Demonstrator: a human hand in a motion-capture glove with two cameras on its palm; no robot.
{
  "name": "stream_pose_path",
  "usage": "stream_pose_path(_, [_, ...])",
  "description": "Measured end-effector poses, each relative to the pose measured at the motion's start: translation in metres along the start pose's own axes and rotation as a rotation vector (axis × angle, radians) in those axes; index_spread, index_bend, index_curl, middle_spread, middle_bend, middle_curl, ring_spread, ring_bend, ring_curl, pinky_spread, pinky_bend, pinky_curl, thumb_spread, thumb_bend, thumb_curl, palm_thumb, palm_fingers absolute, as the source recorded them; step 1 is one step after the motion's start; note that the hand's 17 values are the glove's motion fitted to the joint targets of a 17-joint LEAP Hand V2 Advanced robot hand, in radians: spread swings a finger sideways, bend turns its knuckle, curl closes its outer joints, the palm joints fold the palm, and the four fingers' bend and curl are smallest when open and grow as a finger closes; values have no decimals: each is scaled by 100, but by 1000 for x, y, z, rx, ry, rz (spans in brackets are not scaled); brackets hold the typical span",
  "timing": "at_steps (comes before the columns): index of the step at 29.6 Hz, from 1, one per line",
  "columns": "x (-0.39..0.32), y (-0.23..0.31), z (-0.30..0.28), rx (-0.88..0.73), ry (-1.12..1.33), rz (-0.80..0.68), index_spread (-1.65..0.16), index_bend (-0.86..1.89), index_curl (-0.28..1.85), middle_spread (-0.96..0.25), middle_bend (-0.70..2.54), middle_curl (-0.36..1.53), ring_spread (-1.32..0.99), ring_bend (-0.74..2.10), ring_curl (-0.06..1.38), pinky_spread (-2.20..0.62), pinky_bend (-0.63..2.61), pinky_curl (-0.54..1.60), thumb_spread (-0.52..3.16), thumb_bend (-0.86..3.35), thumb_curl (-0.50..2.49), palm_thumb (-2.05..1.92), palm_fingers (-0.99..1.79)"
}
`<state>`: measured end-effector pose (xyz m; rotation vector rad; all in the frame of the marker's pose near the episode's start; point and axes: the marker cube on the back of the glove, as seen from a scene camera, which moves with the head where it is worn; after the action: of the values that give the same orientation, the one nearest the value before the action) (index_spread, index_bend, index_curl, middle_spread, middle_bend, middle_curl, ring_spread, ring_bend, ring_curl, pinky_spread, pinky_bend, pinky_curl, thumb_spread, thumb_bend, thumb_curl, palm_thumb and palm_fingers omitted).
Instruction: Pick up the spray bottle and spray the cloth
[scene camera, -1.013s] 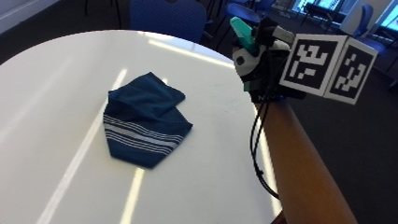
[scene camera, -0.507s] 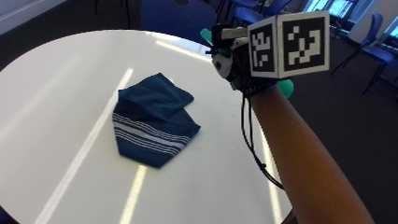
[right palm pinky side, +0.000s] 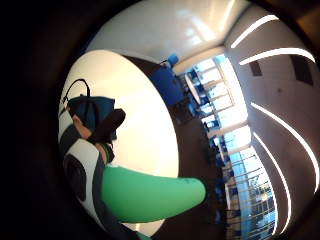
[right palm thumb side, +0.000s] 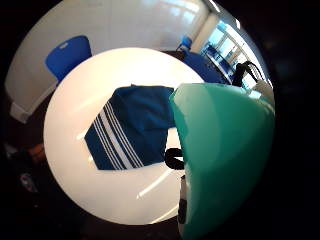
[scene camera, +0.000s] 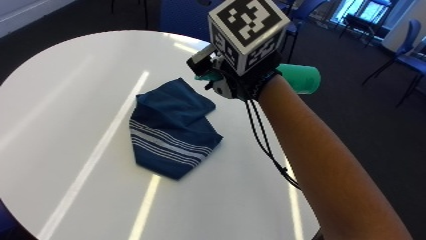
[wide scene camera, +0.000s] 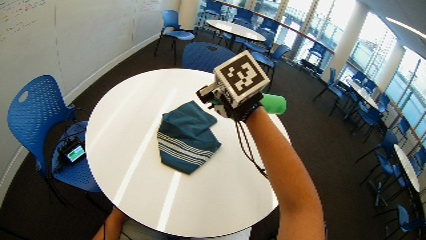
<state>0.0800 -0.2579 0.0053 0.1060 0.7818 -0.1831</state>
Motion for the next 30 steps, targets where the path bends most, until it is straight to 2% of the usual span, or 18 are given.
stream_pose_path(6, [-19, -3, 20, -318, -93, -71, -26, 41, 58, -18, 52, 50, -18, 60, 45, -22, 41, 38, 38, -3, 81, 86, 137])
stream_pose_path(14, [-47, -6, 44, -617, -61, -123, -26, 42, 58, -19, 52, 50, -19, 60, 45, -23, 41, 38, 38, -3, 81, 85, 138])
stream_pose_path(19, [-57, -3, 59, -671, -50, -142, -26, 42, 58, -20, 52, 50, -19, 60, 45, -23, 41, 37, 38, -3, 82, 85, 138])
stream_pose_path(30, [-65, 0, 62, -680, -88, -143, -26, 43, 58, -20, 52, 50, -19, 60, 44, -23, 41, 37, 37, -3, 82, 85, 138])
